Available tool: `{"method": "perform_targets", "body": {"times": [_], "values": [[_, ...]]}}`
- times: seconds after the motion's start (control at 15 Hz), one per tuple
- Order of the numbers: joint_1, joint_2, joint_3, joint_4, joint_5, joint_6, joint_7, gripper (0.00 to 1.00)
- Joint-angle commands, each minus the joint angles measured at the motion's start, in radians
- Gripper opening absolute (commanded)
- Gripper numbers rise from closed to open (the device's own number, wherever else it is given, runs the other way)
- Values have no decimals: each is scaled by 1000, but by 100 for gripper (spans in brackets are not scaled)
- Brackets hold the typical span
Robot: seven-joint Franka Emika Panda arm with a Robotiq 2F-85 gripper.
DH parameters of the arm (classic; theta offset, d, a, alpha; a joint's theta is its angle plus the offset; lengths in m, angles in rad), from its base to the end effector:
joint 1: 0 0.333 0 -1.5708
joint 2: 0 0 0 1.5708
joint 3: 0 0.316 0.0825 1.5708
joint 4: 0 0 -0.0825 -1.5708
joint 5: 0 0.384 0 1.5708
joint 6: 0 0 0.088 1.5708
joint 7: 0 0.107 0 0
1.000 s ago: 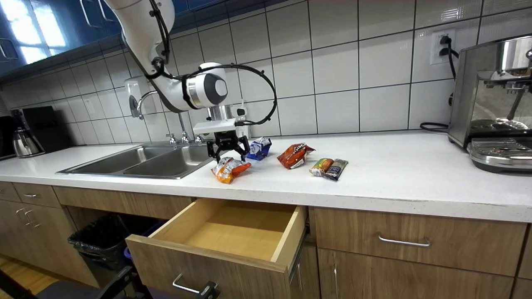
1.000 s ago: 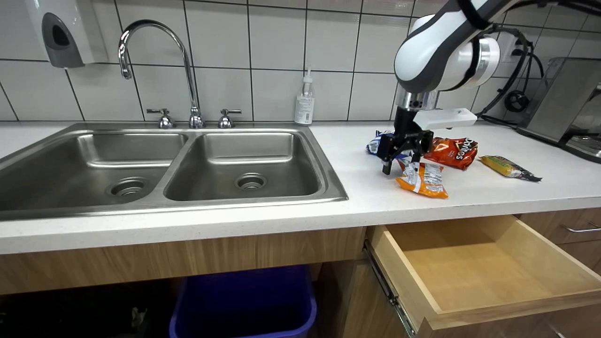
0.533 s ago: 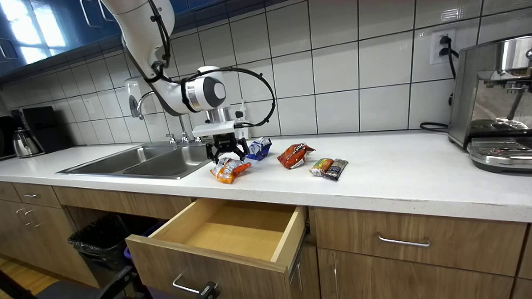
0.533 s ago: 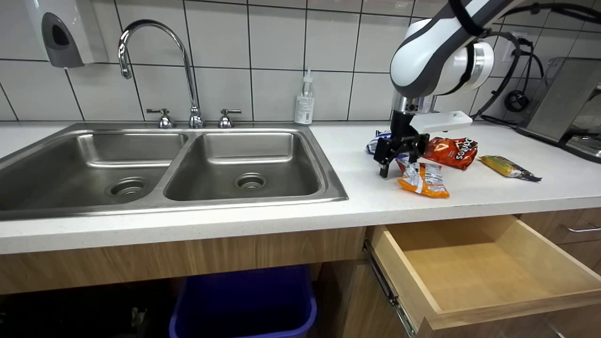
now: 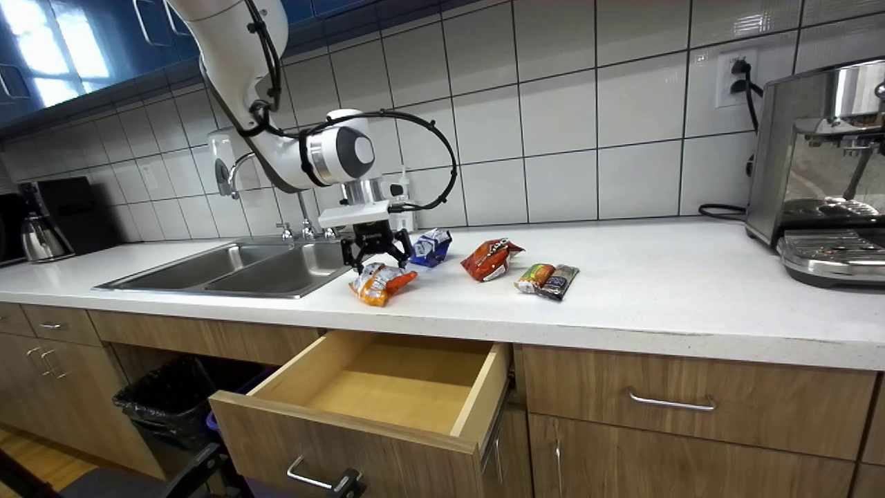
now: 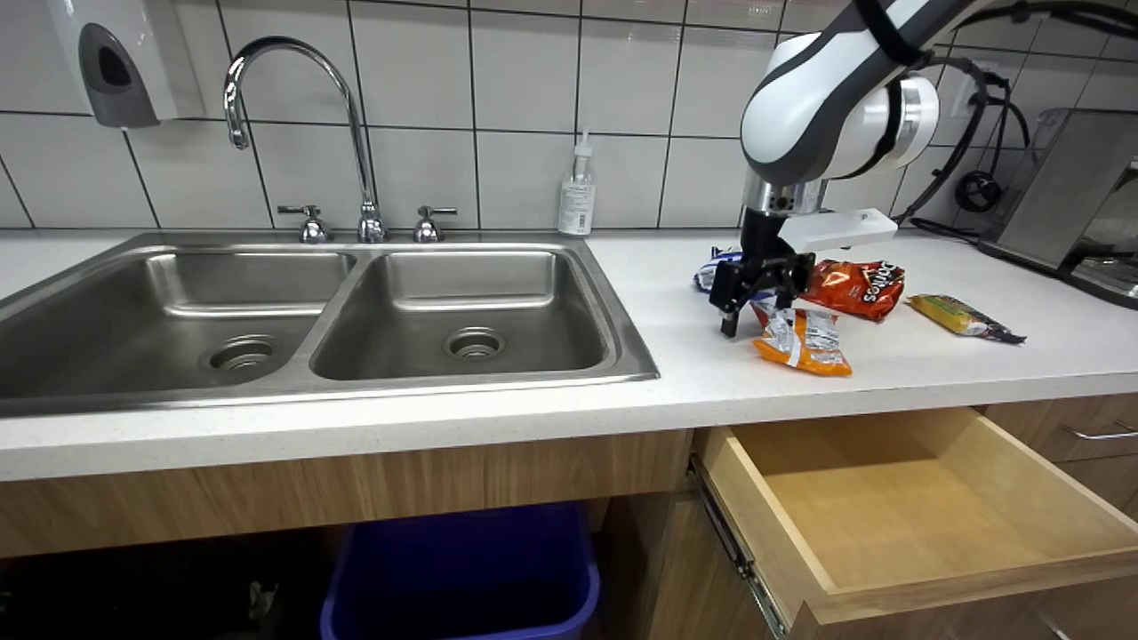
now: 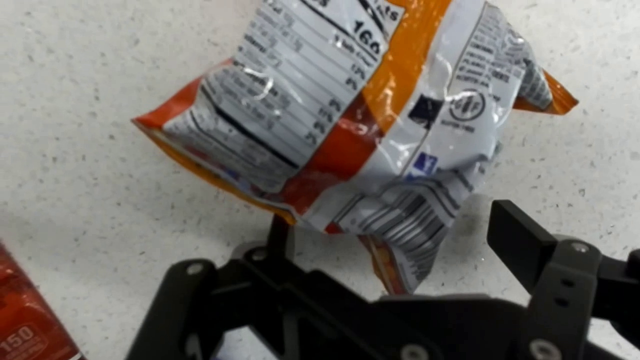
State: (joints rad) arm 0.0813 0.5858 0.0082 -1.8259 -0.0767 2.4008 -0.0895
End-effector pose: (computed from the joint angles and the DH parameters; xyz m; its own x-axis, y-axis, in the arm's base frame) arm 0.6453 0.0570 0.2116 0.9726 0.2320 -0.0162 0.2325 -0.9715 0.0453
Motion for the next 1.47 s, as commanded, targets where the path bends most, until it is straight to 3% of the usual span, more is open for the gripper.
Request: {"method": "perform_targets", "body": {"times": [0.0, 0.53, 1.4], "values": [[3, -36, -5, -49, -28, 5, 27, 100], [1, -69, -11, -121, -34, 31, 26, 100], [0, -202, -14, -332, -83, 93, 21, 100]]}}
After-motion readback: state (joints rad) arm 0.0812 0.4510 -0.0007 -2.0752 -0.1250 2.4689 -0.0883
